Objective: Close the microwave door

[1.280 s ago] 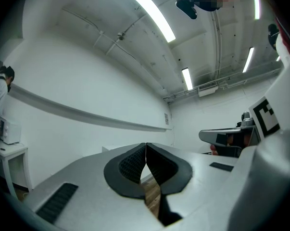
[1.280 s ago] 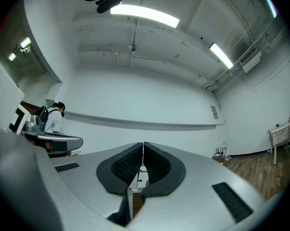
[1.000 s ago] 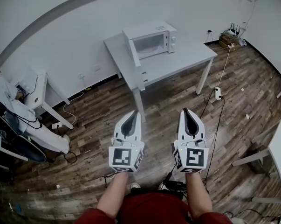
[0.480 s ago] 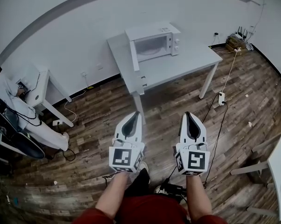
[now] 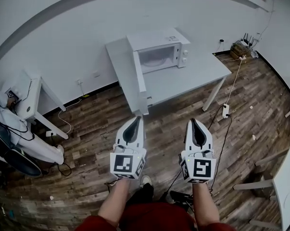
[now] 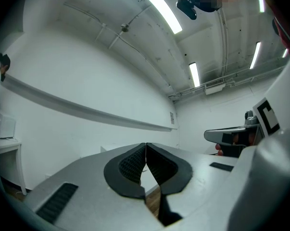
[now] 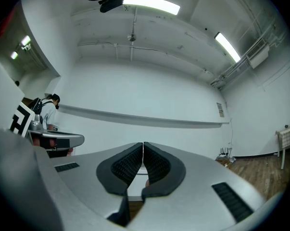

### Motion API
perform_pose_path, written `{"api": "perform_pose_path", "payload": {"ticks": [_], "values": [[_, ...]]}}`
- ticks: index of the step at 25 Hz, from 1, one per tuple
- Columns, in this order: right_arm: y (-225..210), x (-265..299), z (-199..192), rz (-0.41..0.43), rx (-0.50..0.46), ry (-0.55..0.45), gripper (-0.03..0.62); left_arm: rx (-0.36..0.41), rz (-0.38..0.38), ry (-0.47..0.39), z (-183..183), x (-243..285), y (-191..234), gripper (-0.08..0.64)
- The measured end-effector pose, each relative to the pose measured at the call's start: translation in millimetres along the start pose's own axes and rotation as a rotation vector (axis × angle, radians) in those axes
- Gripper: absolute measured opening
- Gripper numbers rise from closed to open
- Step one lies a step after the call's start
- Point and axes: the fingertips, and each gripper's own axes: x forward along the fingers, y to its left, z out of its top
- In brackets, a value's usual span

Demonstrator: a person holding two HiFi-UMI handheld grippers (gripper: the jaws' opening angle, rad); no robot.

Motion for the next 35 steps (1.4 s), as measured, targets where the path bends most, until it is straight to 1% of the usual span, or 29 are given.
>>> {"api": "perform_pose_path", "payload": {"ticks": [7,11,14,19,25,27,31,35], "values": [[10.5,79.8,-6.4,-0.008,-0.029,0.006,0.028,-0.02,-0.017,-0.013,-8.3,59.9,51.9,0.028],[8.2,107.6,-9.8,-0.017,-0.025,0.006,0.028,-0.019,-0.016,-0.017,-10.7,82.1,66.8,0.028],[2.6,123.5,-17.8,-0.007,-0.012,0.015,0.028,-0.014,-0.001,-0.008,-15.7,93.8,72.6,0.028],[-10.4,149.4,-29.8,0.059,0.006,0.011,0.028,0.007,0.058,0.008,-26.1,113.0,71.9,0.028],[-22.7,178.4,-43.1,0.169,0.033,0.024,0.028,0.039,0.171,0.036,-37.4,129.7,75.5,0.028],[-24.9,184.8,-49.8,0.194,0.042,0.031,0.028,0.047,0.197,0.052,-44.2,132.6,75.5,0.028],[-24.3,191.4,-60.2,0.228,0.059,0.041,0.028,0.04,0.229,0.088,-60.7,132.3,76.0,0.028],[-19.7,194.4,-65.7,0.246,0.064,0.047,0.028,0.043,0.22,0.13,-78.4,131.2,75.8,0.029]]}}
